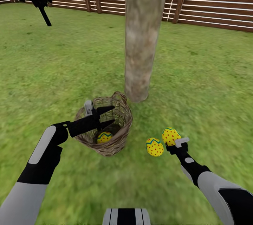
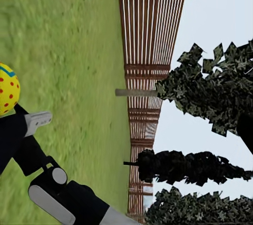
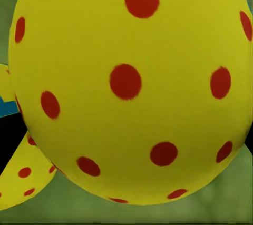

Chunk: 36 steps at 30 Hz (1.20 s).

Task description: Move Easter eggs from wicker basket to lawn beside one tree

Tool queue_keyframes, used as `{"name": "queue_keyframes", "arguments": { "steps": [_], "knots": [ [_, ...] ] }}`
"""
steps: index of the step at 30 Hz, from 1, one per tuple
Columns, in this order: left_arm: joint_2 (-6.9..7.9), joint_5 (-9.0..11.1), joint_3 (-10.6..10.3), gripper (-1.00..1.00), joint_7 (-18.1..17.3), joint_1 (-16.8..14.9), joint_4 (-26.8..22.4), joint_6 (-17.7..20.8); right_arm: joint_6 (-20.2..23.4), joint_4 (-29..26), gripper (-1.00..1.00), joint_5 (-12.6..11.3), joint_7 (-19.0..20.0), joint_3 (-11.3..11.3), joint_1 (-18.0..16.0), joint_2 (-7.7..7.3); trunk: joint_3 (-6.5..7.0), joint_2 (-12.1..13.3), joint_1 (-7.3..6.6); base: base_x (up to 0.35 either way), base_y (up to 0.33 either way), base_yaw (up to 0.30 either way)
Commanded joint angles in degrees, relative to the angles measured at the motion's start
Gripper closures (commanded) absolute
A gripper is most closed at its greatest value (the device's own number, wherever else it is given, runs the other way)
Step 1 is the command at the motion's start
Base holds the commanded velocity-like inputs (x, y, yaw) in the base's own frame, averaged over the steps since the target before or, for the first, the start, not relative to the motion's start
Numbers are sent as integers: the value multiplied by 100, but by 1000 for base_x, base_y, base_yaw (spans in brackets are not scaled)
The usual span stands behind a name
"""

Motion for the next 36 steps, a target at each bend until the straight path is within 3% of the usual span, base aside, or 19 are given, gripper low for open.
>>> {"name": "queue_keyframes", "arguments": {
  "steps": [1,9,21,25,36],
  "knots": [
    [3,64,-4,-100,55,-3,-3,3,-14,2,100,15,-24,24,-4,-2,-27,-3,1,0,0,0],
    [3,66,-4,-100,55,-3,-3,3,-6,7,100,3,-414,14,-4,6,-204,-14,22,0,0,0],
    [3,70,-4,-100,55,-3,-3,3,-22,-50,100,12,-427,2,-4,-27,-470,-30,53,0,0,0],
    [-4,65,-4,-100,55,-3,-3,3,-413,-46,100,-3,-427,-6,-4,-29,-558,-35,63,0,0,0],
    [-6,66,-4,-100,55,-3,-3,3,-430,-73,100,-103,-441,-7,-17,-30,-802,-50,91,0,0,0]
  ]
}}
